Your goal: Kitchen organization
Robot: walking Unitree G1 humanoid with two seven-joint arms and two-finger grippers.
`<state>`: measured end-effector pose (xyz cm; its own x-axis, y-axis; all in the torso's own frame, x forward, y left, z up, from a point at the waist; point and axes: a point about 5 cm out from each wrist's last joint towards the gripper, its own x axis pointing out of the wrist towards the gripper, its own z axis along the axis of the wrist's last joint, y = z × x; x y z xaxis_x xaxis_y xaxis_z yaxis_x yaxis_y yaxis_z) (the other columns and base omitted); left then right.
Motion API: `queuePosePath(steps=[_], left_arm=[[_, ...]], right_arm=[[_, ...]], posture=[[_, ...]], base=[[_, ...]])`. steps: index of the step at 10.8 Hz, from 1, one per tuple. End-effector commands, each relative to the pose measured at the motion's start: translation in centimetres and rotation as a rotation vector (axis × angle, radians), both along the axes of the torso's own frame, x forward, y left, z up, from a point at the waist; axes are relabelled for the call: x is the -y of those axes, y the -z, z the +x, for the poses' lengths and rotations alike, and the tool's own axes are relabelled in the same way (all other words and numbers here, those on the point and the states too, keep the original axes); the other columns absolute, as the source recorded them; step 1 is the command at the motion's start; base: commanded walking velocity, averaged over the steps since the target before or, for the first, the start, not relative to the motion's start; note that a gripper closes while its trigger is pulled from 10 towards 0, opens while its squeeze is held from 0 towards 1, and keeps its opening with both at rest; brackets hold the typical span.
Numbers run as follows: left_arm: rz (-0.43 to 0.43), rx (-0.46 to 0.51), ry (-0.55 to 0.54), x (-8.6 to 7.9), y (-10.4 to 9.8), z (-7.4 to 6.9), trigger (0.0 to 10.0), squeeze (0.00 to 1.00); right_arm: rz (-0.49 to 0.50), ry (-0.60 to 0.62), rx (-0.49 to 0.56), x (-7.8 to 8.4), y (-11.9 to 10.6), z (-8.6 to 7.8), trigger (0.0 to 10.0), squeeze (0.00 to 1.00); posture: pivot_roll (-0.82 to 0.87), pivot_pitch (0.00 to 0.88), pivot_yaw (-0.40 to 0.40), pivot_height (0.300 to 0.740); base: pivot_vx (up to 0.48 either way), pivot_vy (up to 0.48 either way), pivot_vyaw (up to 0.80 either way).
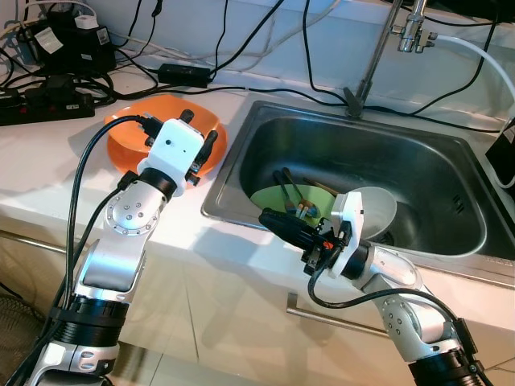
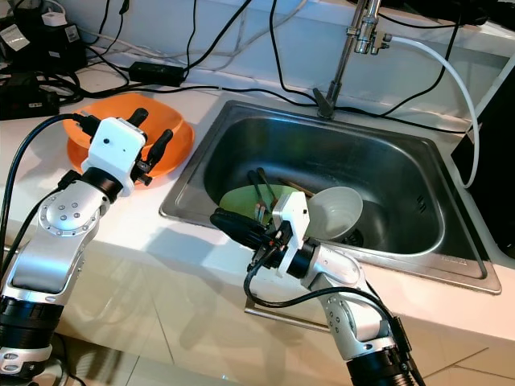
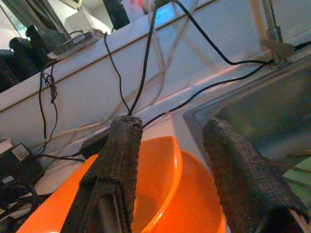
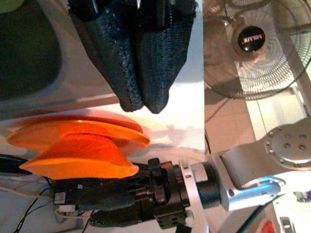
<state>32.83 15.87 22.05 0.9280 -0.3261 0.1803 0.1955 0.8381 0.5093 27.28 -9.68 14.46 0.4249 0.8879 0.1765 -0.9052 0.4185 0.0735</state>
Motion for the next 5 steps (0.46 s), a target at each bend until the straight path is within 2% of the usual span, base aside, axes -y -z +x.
queuePosePath(steps=[1, 5], left_arm=[[0.014, -0.002, 0.011, 0.3, -0.1, 0.0, 10.0, 0.00], [0.030, 0.005, 0.002, 0.2, -0.4, 0.0, 10.0, 0.00]], right_arm=[[-0.030, 0.019, 0.014, 0.2, -0.1, 0.4, 10.0, 0.00], [-0.107, 0.074, 0.045, -0.1, 0.6, 1.6, 10.0, 0.00]], posture=[[0.24, 0.038, -0.069, 0.740], [0.25, 0.039, -0.069, 0.740]], base=[[0.000, 0.000, 0.00], [0.000, 0.000, 0.00]])
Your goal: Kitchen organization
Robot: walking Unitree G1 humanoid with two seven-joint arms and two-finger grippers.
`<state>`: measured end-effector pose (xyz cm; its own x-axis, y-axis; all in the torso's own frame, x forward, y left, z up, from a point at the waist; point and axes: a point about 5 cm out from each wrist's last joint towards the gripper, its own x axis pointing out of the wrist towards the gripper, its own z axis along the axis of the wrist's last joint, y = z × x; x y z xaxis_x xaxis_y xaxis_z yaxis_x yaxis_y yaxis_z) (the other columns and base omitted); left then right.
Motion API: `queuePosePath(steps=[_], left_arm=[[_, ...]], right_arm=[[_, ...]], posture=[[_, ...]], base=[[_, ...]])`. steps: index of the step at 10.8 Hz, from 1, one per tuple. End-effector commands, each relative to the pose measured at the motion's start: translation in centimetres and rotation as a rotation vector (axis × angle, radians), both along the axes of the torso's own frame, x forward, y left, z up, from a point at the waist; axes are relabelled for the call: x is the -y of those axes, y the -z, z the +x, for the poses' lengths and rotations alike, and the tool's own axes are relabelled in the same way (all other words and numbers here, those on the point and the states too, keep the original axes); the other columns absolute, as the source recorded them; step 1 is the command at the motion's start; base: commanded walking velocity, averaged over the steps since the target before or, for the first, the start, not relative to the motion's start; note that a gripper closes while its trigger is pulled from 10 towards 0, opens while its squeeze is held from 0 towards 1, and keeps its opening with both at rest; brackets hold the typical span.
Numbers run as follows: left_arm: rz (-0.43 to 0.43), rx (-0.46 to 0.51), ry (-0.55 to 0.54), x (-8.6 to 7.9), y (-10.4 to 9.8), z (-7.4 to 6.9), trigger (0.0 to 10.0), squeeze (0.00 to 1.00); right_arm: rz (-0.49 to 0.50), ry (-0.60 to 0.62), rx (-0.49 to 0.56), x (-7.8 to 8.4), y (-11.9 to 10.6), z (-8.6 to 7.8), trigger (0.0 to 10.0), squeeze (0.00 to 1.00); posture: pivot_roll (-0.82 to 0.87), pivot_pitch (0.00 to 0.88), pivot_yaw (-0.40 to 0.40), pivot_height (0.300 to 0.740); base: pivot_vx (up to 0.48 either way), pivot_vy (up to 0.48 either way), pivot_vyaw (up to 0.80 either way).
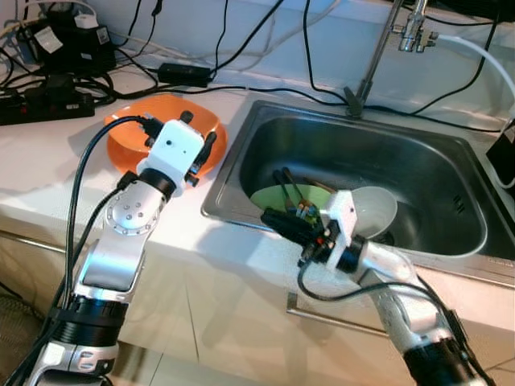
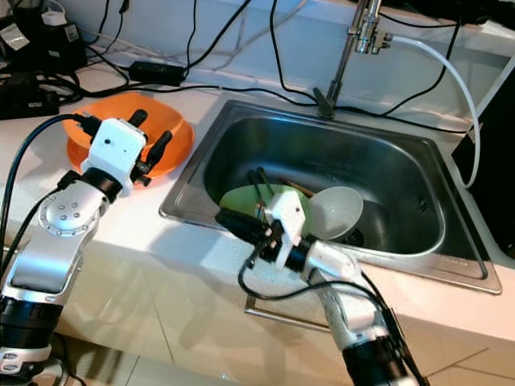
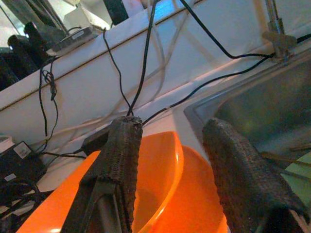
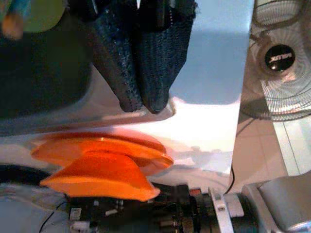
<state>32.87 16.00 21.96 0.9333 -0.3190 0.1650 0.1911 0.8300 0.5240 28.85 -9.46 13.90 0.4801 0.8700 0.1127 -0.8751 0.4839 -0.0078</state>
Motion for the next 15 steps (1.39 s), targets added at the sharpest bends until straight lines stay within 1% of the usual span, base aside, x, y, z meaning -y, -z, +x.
queuePosePath(steps=[1, 4, 8, 10, 11, 12, 13, 15], left_arm=[[0.013, 0.016, 0.013, 0.4, -0.6, 0.0, 10.0, 0.00], [0.018, 0.018, 0.004, 0.3, -0.6, -0.1, 10.0, 0.00], [0.031, 0.019, -0.013, 0.0, -0.7, 0.0, 10.0, 0.00], [0.039, 0.019, -0.022, -0.1, -0.7, 0.0, 10.0, 0.00], [0.042, 0.017, -0.027, -0.1, -0.7, 0.0, 10.0, 0.00], [0.043, 0.016, -0.030, -0.1, -0.6, 0.0, 10.0, 0.00], [0.049, 0.009, -0.039, -0.3, -0.5, 0.1, 10.0, 0.00], [0.052, 0.005, -0.044, -0.3, -0.4, 0.1, 10.0, 0.00]], right_arm=[[-0.035, 0.029, 0.018, 0.1, 0.1, 0.6, 10.0, 0.00], [-0.060, 0.074, 0.060, -0.1, -0.1, 1.7, 10.0, 0.00], [-0.105, 0.098, 0.102, -0.4, 0.0, 2.6, 10.0, 0.00], [-0.133, 0.151, 0.127, -0.3, 0.1, 3.3, 10.0, 0.00], [-0.142, 0.218, 0.141, -0.1, -0.1, 4.3, 10.0, 0.00], [-0.151, 0.236, 0.145, 0.0, -0.2, 4.6, 10.0, 0.00], [-0.184, 0.257, 0.159, 0.2, 0.0, 5.0, 10.0, 0.00], [-0.187, 0.267, 0.166, 0.1, 0.0, 5.5, 10.0, 0.00]], posture=[[0.25, 0.039, -0.070, 0.740], [0.26, 0.038, -0.075, 0.740], [0.26, 0.036, -0.077, 0.740], [0.26, 0.037, -0.077, 0.740], [0.27, 0.037, -0.078, 0.740], [0.27, 0.036, -0.078, 0.740], [0.27, 0.036, -0.078, 0.740], [0.27, 0.033, -0.078, 0.740]], base=[[0.000, 0.000, 0.00], [0.000, 0.000, 0.00], [0.000, 0.000, 0.00], [0.000, 0.000, 0.00], [0.000, 0.000, 0.00], [0.000, 0.000, 0.00], [0.000, 0.000, 0.00], [0.000, 0.000, 0.00]])
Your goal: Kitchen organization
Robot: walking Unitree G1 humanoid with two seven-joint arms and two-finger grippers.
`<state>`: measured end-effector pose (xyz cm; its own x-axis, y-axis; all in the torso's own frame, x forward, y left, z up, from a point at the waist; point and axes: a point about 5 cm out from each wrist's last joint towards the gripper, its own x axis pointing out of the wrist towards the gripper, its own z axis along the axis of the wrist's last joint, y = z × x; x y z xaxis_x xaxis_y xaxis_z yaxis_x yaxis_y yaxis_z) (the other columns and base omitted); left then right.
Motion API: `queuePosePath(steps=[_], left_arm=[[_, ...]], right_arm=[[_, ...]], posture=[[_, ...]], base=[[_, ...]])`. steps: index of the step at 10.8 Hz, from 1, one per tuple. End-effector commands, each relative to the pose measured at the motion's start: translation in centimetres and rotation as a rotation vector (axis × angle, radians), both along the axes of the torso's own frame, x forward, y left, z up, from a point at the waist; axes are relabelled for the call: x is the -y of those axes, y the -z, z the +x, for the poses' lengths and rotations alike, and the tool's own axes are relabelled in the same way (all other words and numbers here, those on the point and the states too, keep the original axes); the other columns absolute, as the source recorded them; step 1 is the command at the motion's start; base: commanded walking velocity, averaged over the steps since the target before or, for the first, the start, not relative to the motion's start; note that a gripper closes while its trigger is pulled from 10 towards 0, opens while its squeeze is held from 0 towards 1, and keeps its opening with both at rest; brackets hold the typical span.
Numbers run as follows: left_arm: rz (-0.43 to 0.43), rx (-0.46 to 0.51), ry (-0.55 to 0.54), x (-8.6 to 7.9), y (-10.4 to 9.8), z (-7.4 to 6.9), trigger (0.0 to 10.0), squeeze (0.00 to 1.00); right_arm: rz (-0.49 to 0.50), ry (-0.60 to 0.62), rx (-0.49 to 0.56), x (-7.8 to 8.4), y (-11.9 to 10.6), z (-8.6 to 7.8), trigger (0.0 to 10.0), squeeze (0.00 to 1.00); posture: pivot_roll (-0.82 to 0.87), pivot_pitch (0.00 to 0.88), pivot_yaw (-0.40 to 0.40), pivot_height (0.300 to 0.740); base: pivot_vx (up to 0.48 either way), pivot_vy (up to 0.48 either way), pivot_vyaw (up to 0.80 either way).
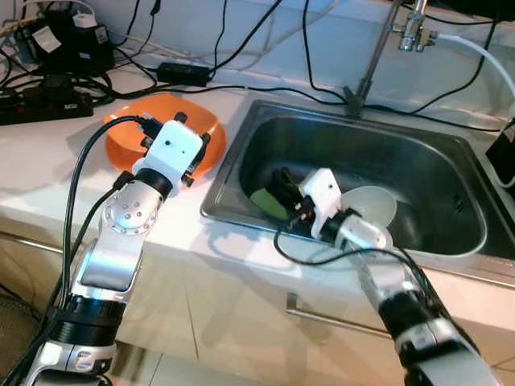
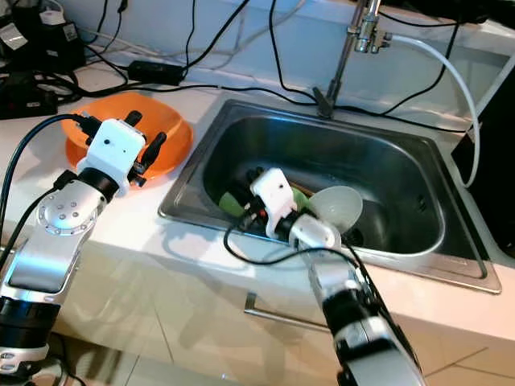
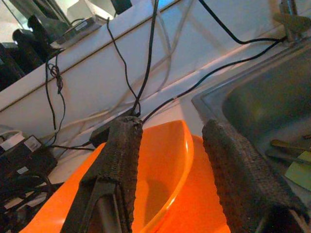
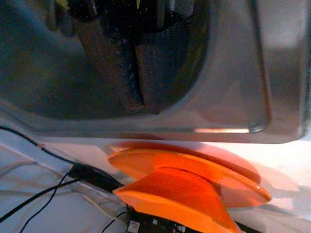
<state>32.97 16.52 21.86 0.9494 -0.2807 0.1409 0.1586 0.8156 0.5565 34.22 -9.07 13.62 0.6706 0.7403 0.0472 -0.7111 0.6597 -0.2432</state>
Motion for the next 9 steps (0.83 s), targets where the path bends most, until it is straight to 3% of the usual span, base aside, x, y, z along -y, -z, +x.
queuePosePath(steps=[1, 6, 9], left_arm=[[0.014, 0.011, -0.001, 0.2, -0.4, 0.0, 10.0, 0.00], [0.021, -0.015, -0.090, -1.0, -0.1, 0.4, 10.0, 0.00], [0.023, -0.022, -0.121, -1.3, 0.0, 0.5, 10.0, 0.00]], right_arm=[[-0.012, 0.018, 0.016, 0.4, -0.2, 0.4, 10.0, 0.00], [-0.090, 0.045, 0.034, 0.6, 0.0, 1.4, 10.0, 0.00], [-0.155, 0.133, 0.075, 2.2, -0.9, 2.7, 10.0, 0.00]], posture=[[0.27, 0.032, -0.079, 0.740], [0.28, 0.019, -0.078, 0.740], [0.28, 0.023, -0.081, 0.740]], base=[[0.000, 0.000, 0.00], [0.000, 0.000, 0.00], [0.000, 0.000, 0.00]])
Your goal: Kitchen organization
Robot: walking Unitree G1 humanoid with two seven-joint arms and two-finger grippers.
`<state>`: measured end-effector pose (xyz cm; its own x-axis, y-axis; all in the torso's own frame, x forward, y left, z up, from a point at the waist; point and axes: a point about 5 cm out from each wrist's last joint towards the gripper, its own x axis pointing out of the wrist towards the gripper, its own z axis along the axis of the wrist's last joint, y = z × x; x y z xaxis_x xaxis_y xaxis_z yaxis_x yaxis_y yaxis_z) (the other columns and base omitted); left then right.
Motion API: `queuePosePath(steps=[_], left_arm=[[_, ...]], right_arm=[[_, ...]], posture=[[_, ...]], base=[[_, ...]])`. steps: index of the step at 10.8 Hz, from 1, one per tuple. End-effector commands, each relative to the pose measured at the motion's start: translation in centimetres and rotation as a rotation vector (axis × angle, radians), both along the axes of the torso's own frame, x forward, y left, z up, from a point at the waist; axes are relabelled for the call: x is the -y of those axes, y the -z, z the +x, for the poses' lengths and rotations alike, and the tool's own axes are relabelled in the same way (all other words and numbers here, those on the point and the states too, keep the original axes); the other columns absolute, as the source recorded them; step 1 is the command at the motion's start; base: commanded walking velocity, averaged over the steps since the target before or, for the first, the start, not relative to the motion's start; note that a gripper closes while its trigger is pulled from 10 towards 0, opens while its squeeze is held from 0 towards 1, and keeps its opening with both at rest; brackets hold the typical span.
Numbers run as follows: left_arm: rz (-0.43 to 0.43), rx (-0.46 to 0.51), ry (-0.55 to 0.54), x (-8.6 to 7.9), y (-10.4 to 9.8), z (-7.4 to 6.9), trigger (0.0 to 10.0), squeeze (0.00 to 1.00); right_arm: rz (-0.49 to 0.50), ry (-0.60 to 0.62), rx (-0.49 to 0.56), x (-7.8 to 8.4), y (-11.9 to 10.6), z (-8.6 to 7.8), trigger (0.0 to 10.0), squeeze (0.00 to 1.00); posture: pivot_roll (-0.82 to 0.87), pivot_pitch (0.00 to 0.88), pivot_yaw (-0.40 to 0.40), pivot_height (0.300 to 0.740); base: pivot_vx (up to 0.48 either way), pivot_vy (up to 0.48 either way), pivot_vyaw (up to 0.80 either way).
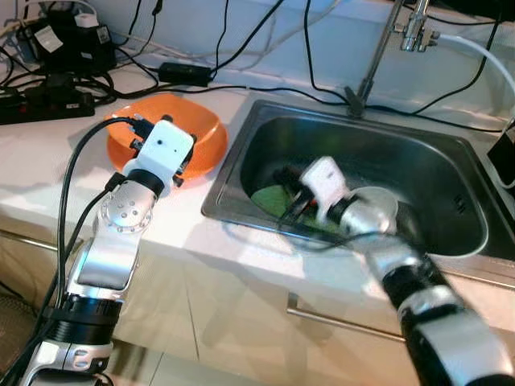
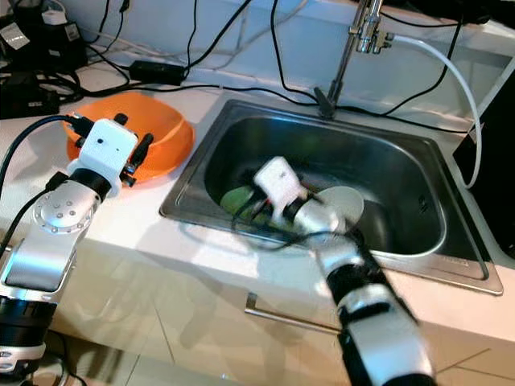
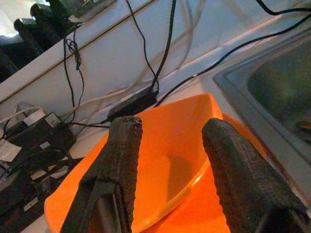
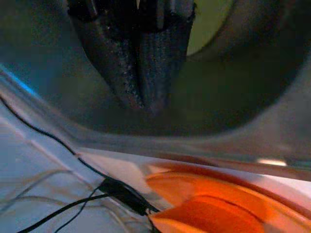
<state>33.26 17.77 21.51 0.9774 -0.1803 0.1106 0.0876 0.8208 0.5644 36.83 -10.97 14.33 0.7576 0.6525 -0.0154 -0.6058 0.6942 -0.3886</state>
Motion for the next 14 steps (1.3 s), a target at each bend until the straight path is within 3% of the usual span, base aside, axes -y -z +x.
queuePosePath(steps=[1, 7, 9, 11, 14], left_arm=[[0.010, 0.002, -0.021, 0.0, -0.2, 0.2, 10.0, 0.00], [0.015, 0.003, -0.028, 0.1, -0.1, 0.2, 10.0, 0.00], [0.033, 0.042, 0.012, 0.8, -0.5, 0.0, 10.0, 0.00], [0.026, 0.040, 0.037, 1.4, -0.3, 0.0, 10.0, 0.00], [0.026, 0.027, 0.069, 2.1, 0.9, -0.2, 10.0, 0.00]], right_arm=[[-0.013, 0.044, 0.036, 1.2, -1.0, 0.6, 10.0, 0.00], [-0.024, 0.183, 0.134, 3.1, -3.5, 2.0, 10.0, 0.00], [0.171, 0.159, 0.239, 1.8, -6.1, 1.9, 10.0, 0.00], [0.356, 0.151, 0.258, 0.7, -7.0, 1.4, 10.0, 0.00], [0.454, 0.171, 0.235, 0.1, -5.7, 0.1, 10.0, 0.00]], posture=[[0.28, 0.024, -0.084, 0.740], [0.28, 0.029, -0.086, 0.740], [0.27, 0.031, -0.083, 0.740], [0.26, 0.034, -0.081, 0.740], [0.25, 0.036, -0.077, 0.740]], base=[[0.000, 0.000, 0.00], [0.000, 0.000, 0.00], [0.000, 0.000, 0.00], [0.000, 0.000, 0.00], [0.000, 0.000, 0.00]])
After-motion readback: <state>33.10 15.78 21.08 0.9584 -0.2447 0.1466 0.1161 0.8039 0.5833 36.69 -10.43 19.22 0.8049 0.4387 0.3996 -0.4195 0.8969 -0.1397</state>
